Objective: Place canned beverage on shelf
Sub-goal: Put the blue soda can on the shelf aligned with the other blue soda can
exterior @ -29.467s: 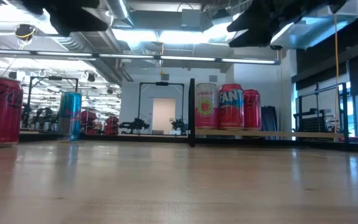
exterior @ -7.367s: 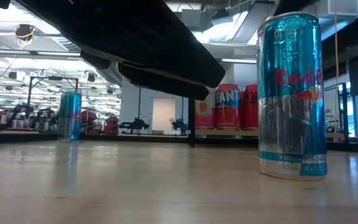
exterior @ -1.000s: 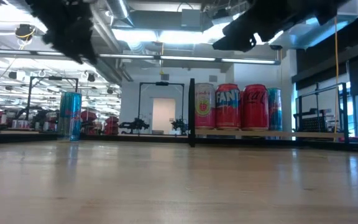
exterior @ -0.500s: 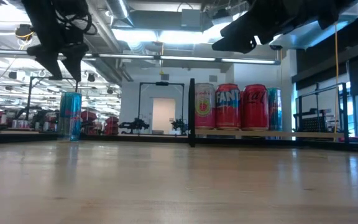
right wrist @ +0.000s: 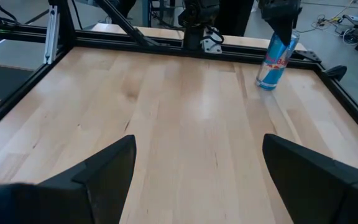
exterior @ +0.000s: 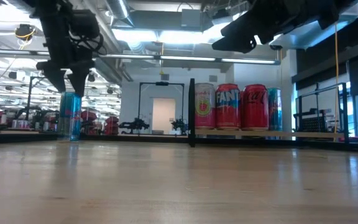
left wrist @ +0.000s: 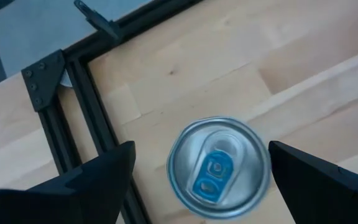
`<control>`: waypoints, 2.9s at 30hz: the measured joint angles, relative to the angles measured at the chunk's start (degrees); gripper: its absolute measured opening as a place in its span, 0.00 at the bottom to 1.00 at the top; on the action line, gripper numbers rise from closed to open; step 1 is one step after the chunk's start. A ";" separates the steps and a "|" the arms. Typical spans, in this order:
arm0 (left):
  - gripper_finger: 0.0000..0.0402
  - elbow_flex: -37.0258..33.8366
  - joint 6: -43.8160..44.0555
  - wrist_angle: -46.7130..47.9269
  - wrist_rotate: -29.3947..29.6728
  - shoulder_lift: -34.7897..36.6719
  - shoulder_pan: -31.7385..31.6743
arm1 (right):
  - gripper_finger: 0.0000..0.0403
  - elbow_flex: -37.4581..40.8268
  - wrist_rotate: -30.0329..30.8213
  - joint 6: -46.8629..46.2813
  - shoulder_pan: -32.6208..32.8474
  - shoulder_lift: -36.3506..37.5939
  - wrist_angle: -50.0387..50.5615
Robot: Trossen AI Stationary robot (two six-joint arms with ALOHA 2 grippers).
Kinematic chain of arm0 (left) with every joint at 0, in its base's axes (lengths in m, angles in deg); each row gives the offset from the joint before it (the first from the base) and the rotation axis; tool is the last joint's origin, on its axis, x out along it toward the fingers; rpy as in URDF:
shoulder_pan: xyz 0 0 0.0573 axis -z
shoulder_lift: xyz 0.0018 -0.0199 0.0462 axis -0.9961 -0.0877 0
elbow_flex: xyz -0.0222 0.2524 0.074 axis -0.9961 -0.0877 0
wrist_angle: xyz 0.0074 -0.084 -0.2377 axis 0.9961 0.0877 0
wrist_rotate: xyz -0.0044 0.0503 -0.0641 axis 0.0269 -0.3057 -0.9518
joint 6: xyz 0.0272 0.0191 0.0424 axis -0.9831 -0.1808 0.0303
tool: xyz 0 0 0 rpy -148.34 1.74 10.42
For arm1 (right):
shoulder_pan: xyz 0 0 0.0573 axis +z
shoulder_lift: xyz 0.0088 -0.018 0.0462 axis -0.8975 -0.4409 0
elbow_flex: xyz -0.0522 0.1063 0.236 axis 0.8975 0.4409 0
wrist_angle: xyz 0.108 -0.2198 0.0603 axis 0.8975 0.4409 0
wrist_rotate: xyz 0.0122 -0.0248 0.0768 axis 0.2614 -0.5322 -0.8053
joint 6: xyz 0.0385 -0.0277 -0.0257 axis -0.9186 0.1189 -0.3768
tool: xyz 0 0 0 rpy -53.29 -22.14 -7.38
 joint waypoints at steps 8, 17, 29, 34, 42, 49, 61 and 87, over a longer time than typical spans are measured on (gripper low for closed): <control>0.85 0.00 -2.85 -0.04 -1.66 -4.24 -0.39 | 0.83 0.00 0.00 0.02 0.01 -1.50 -0.15; 0.53 0.04 -6.83 -0.60 -3.43 -4.95 1.02 | 0.83 0.00 2.22 0.23 0.00 -3.26 -0.30; 0.49 1.28 -9.17 -2.38 -6.70 -5.06 19.51 | 0.83 -0.02 1.75 -0.26 0.00 -3.26 -3.17; 0.49 5.40 -7.68 -4.71 -10.03 -5.00 29.87 | 0.83 -0.02 2.20 -0.25 0.00 -3.26 -3.18; 0.49 10.34 -8.98 -14.06 -14.83 -10.69 46.87 | 0.83 -0.03 2.19 -0.09 0.00 -4.82 -2.85; 0.49 18.62 -7.87 -14.60 -14.38 -24.56 55.19 | 0.83 -0.08 2.16 -0.33 0.00 -7.54 -3.64; 0.49 25.49 -7.86 -15.91 -11.53 -37.32 59.08 | 0.83 -0.04 1.59 -1.53 0.02 -8.96 -3.37; 0.80 29.18 -9.44 -13.40 -5.64 -26.59 64.17 | 0.83 -0.02 -3.79 -3.25 1.23 -9.45 -7.19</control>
